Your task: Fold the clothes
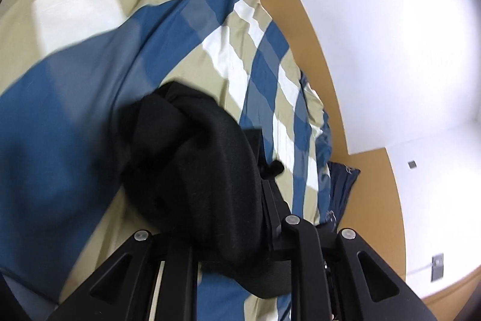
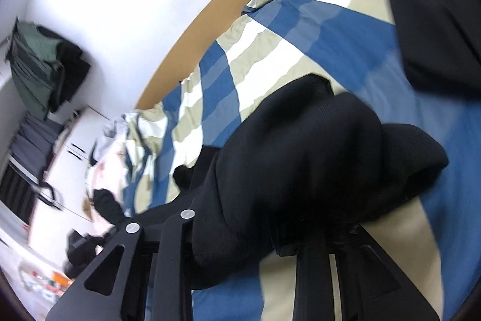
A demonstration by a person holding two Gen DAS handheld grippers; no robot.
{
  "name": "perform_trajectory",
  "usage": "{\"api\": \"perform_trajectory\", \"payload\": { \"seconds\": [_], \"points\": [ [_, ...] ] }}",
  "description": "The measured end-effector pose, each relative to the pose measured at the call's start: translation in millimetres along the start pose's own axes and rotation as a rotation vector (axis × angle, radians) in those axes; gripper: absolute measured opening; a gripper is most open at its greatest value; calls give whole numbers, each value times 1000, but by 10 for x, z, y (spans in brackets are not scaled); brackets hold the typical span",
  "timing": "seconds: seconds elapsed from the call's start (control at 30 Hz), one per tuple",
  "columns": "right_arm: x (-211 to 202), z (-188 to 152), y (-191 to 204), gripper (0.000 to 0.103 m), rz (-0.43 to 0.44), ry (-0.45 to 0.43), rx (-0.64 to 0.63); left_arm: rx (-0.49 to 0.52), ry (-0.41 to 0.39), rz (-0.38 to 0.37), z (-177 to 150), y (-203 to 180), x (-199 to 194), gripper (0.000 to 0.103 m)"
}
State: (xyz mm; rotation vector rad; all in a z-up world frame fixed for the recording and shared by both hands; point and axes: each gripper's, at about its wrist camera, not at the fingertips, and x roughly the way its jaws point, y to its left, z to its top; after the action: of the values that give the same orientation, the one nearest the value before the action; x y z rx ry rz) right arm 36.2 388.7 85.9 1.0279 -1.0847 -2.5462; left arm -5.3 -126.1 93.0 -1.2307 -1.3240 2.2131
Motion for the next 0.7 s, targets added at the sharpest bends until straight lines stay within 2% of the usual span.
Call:
{"api": "perform_trajectory", "payload": {
  "seconds": [0.17, 0.23, 0.3, 0.4, 0.47, 0.53, 0.57, 0.6, 0.63, 0.7],
  "points": [
    [556, 330, -32, 48, 59, -21, -64, 15, -10, 60, 487, -3, 510, 27],
    [805, 367, -125, 53, 94, -32, -83, 3, -21, 58, 624, 103, 714, 29],
    [1032, 347, -284, 57, 130, -57, -93, -14, -39, 22, 714, 294, 879, 30],
    [1076, 352, -444, 58, 176, -98, -93, -16, -72, -30, 793, 524, 1003, 30],
    [1001, 407, -511, 64, 203, -129, -65, -9, -97, -67, 854, 615, 993, 30],
    [767, 426, -596, 79, 219, -246, -11, -26, -140, -71, 924, 660, 906, 32],
    [632, 415, -611, 84, 199, -309, 5, -28, -152, -58, 950, 646, 849, 45],
    [498, 403, -618, 88, 177, -370, 16, -28, -161, -41, 973, 625, 789, 63],
    [376, 381, -561, 89, 150, -417, -3, -3, -189, -22, 971, 564, 691, 69],
    [249, 326, -361, 91, 115, -448, -69, 81, -262, 25, 932, 392, 461, 82]
  ]
}}
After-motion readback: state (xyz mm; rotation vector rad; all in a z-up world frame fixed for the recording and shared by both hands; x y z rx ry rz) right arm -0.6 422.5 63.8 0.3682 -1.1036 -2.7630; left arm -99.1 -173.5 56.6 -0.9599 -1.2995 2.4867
